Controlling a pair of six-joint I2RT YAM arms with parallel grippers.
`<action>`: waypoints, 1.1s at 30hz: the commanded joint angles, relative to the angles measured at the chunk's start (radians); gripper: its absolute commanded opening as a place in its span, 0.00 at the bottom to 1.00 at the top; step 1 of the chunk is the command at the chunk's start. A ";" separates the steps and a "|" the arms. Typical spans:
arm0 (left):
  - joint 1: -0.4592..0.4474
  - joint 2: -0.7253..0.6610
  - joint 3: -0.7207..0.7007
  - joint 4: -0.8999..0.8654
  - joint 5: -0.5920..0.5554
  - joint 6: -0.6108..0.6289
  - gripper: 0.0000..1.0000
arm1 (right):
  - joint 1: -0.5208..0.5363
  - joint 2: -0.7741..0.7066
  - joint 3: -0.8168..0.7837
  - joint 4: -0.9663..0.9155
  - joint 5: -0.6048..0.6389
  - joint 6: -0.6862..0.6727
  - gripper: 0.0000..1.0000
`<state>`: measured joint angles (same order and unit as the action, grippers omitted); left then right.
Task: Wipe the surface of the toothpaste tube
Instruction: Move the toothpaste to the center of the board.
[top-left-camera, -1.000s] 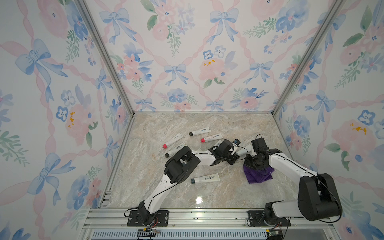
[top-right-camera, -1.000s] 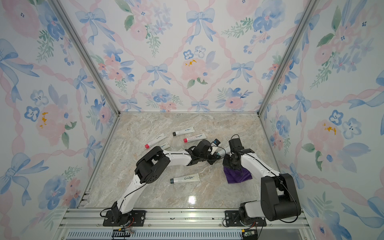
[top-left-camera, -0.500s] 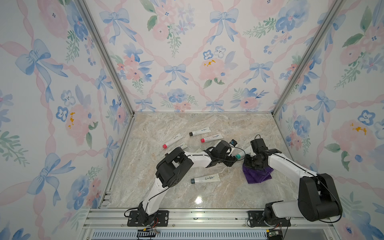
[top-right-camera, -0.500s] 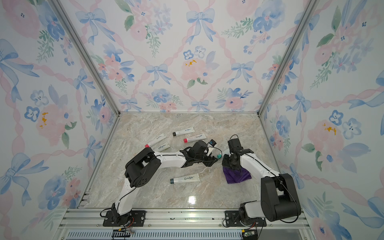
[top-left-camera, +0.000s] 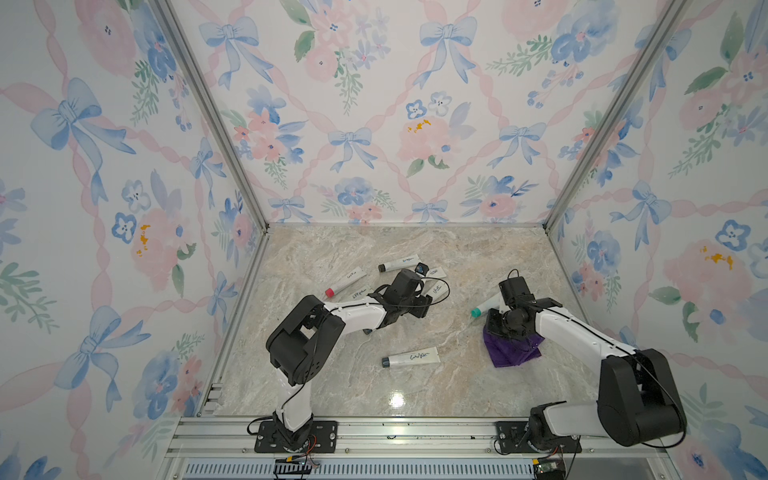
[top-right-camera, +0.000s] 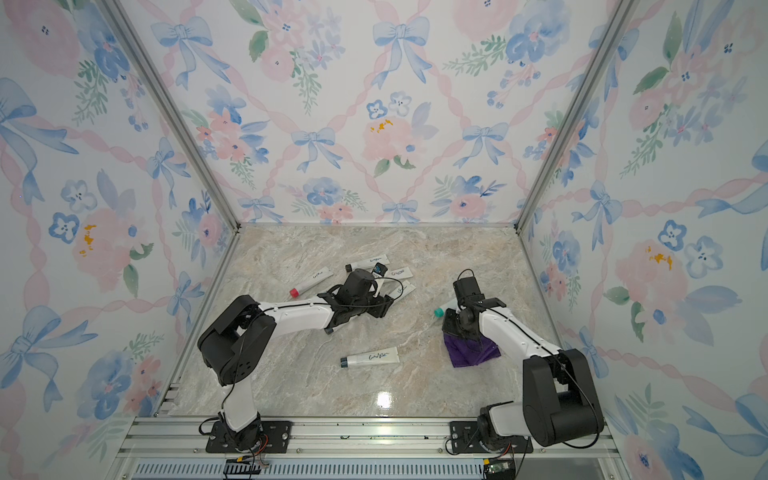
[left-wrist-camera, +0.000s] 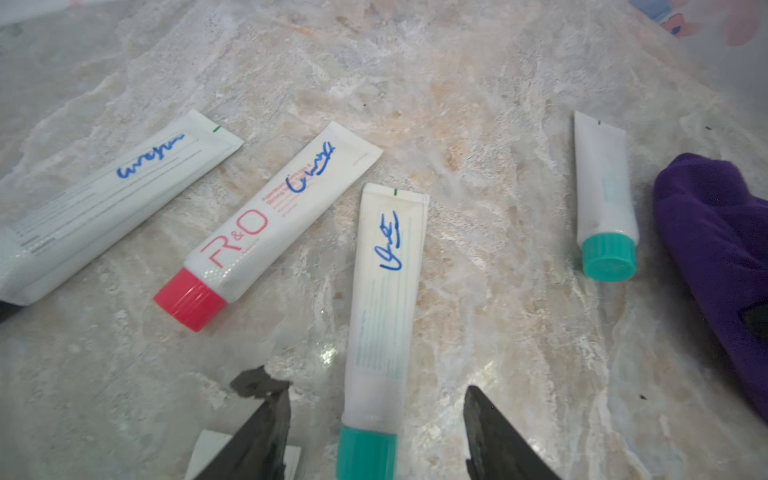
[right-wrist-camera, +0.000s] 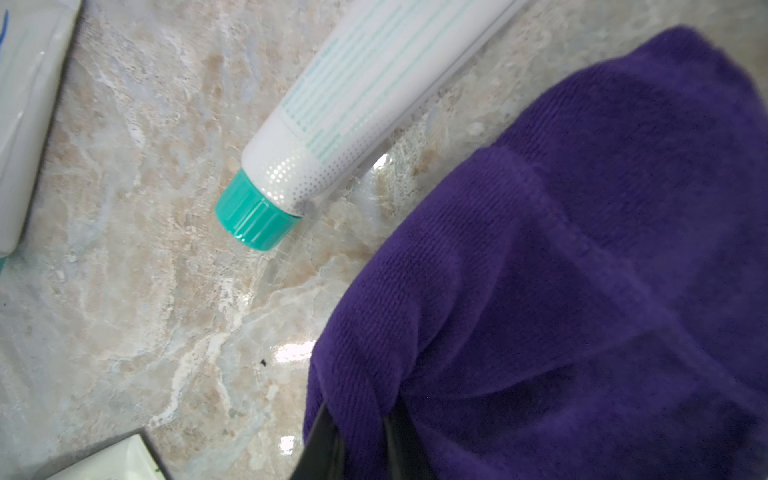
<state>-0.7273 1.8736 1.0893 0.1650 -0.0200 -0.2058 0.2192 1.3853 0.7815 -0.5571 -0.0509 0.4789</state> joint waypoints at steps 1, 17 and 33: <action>0.017 0.013 -0.012 -0.019 -0.023 0.029 0.68 | 0.012 -0.019 0.011 -0.021 0.006 -0.013 0.16; 0.020 0.082 -0.034 -0.019 0.052 0.060 0.67 | 0.029 0.000 0.012 -0.006 0.005 -0.003 0.16; -0.012 0.148 0.003 -0.029 0.085 0.078 0.35 | 0.035 -0.007 0.006 -0.007 0.008 0.001 0.16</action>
<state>-0.7300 1.9854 1.0908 0.1791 0.0330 -0.1364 0.2409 1.3857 0.7815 -0.5594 -0.0509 0.4793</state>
